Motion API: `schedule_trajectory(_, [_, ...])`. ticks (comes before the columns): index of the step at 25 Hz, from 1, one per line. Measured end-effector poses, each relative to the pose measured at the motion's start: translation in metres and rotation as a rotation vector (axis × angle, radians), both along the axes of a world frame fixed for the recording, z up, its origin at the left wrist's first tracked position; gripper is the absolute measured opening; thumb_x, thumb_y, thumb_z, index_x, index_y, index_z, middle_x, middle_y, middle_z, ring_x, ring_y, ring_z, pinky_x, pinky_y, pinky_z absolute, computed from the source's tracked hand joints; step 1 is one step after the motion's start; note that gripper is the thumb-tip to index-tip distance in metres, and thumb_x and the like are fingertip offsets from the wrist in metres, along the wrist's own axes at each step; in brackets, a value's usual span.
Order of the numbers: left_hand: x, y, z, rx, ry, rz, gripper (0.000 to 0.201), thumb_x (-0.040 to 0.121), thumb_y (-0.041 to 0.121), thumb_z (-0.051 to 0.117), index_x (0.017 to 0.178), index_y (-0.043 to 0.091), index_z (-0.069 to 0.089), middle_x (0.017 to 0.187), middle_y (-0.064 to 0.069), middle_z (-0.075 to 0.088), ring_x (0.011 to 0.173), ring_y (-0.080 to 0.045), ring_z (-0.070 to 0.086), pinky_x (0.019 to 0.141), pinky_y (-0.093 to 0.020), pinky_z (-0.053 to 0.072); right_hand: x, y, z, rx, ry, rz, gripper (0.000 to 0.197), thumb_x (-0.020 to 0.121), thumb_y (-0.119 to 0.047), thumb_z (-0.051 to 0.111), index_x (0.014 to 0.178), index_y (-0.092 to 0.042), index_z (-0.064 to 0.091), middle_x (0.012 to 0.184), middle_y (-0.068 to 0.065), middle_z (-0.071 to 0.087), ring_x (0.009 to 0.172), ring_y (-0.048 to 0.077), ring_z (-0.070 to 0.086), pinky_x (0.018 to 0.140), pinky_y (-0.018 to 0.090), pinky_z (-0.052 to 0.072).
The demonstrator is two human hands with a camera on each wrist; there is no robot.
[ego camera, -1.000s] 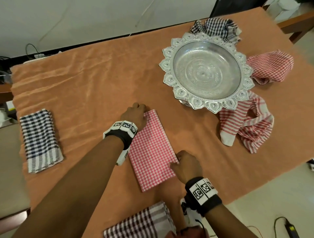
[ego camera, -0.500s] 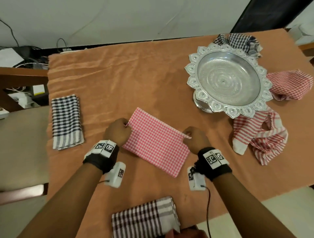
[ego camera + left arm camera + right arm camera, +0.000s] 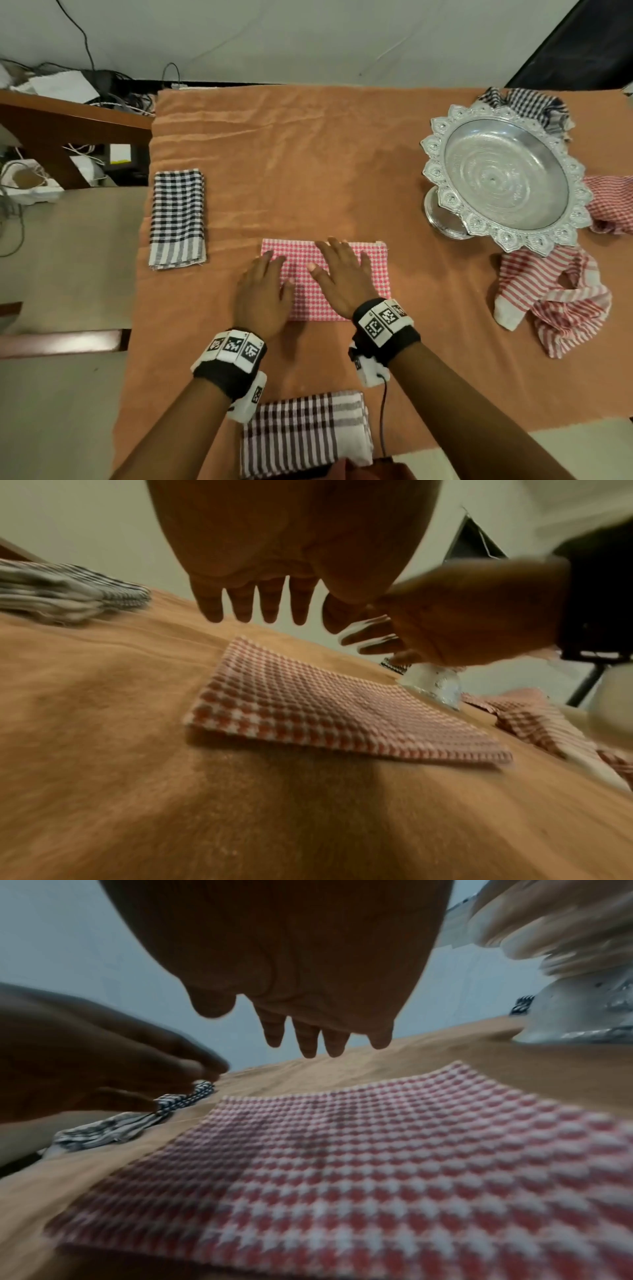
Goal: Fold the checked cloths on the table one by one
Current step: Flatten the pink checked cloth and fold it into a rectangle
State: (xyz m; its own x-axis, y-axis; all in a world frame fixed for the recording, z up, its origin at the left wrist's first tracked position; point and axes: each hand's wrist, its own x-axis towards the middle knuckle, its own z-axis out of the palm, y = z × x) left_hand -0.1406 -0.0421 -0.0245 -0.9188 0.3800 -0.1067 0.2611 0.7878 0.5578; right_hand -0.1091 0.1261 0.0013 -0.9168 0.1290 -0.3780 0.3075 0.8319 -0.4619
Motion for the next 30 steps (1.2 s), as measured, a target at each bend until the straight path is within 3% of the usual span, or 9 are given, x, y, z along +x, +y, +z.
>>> schedule_trajectory(3, [-0.008,0.024,-0.009,-0.256,-0.096,-0.270,0.076,0.095,0.039,0.046,0.154,0.018,0.003,0.161,-0.009,-0.006,0.148,-0.028,-0.005,0.120,-0.042,-0.001,-0.009,-0.034,-0.009,-0.139,-0.059,0.049,0.058,0.100,-0.052,0.020,0.152,-0.032,0.004,0.161,-0.003,-0.007,0.148,0.019,-0.009,0.115,0.049,-0.012])
schedule_trajectory(5, [-0.018,0.030,-0.020,-0.431,-0.129,-0.362,0.088,0.093,0.049,0.045,0.152,0.019,-0.013,0.158,-0.009,-0.021,0.146,-0.029,-0.017,0.118,-0.042,-0.011,-0.017,-0.039,-0.023,-0.168,-0.122,0.011,0.061,0.099,-0.055,0.019,0.152,-0.034,-0.003,0.161,-0.004,-0.013,0.147,0.019,-0.014,0.115,0.049,-0.014])
schedule_trajectory(9, [-0.031,0.022,-0.041,-0.534,-0.163,-0.406,0.073,0.093,0.049,0.018,0.151,0.020,-0.017,0.156,-0.005,-0.027,0.144,-0.026,-0.024,0.117,-0.044,-0.014,-0.016,-0.021,-0.051,0.045,-0.210,0.132,0.065,0.097,-0.059,0.013,0.151,-0.031,-0.010,0.159,-0.007,-0.018,0.146,0.018,-0.019,0.111,0.046,-0.021])
schedule_trajectory(12, [-0.034,0.011,-0.050,-0.483,-0.128,-0.377,0.073,0.084,0.066,-0.004,0.143,0.030,-0.027,0.152,0.004,-0.033,0.141,-0.020,-0.029,0.116,-0.047,-0.016,-0.004,0.006,-0.060,0.128,-0.187,0.134,0.069,0.096,-0.063,0.014,0.150,-0.031,-0.013,0.157,-0.011,-0.021,0.145,0.018,-0.022,0.108,0.043,-0.024])
schedule_trajectory(16, [-0.033,0.008,-0.054,-0.485,-0.098,-0.303,0.084,0.085,0.077,0.006,0.143,0.028,-0.030,0.149,0.004,-0.037,0.140,-0.020,-0.032,0.116,-0.048,-0.016,0.012,0.038,-0.061,0.243,-0.195,-0.046,0.071,0.095,-0.063,0.012,0.150,-0.027,-0.016,0.155,-0.007,-0.025,0.145,0.023,-0.022,0.111,0.043,-0.023])
schedule_trajectory(19, [-0.036,0.010,-0.052,-0.495,-0.117,-0.313,0.086,0.084,0.077,0.004,0.144,0.025,-0.029,0.150,0.000,-0.037,0.138,-0.021,-0.035,0.114,-0.048,-0.019,0.010,0.041,-0.058,0.244,-0.234,-0.034,0.074,0.095,-0.062,0.013,0.150,-0.024,-0.017,0.157,-0.002,-0.025,0.145,0.025,-0.022,0.112,0.047,-0.021])
schedule_trajectory(23, [-0.018,0.018,-0.037,-0.440,-0.077,-0.282,0.074,0.090,0.062,0.005,0.146,0.021,-0.021,0.152,-0.006,-0.032,0.139,-0.023,-0.031,0.111,-0.046,-0.025,0.002,0.030,-0.040,0.201,-0.259,-0.037,0.074,0.097,-0.059,0.019,0.151,-0.023,-0.014,0.156,0.004,-0.027,0.144,0.029,-0.023,0.112,0.048,-0.020])
schedule_trajectory(27, [0.028,0.020,-0.033,-0.429,-0.211,-0.314,0.072,0.085,0.054,-0.001,0.140,0.021,-0.034,0.144,0.000,-0.046,0.137,-0.026,-0.037,0.108,-0.045,-0.029,0.023,-0.022,-0.034,-0.020,-0.249,0.135,0.065,0.095,-0.062,0.008,0.150,-0.035,-0.014,0.154,-0.005,-0.029,0.141,0.023,-0.029,0.110,0.046,-0.023])
schedule_trajectory(30, [0.027,0.006,-0.044,-0.466,-0.259,-0.294,0.076,0.073,0.058,-0.013,0.136,0.022,-0.037,0.139,0.005,-0.048,0.140,-0.024,-0.033,0.112,-0.048,-0.023,0.047,-0.017,-0.051,0.016,-0.265,0.215,0.075,0.081,-0.070,-0.008,0.147,-0.037,-0.017,0.147,-0.012,-0.032,0.142,0.020,-0.029,0.111,0.043,-0.024])
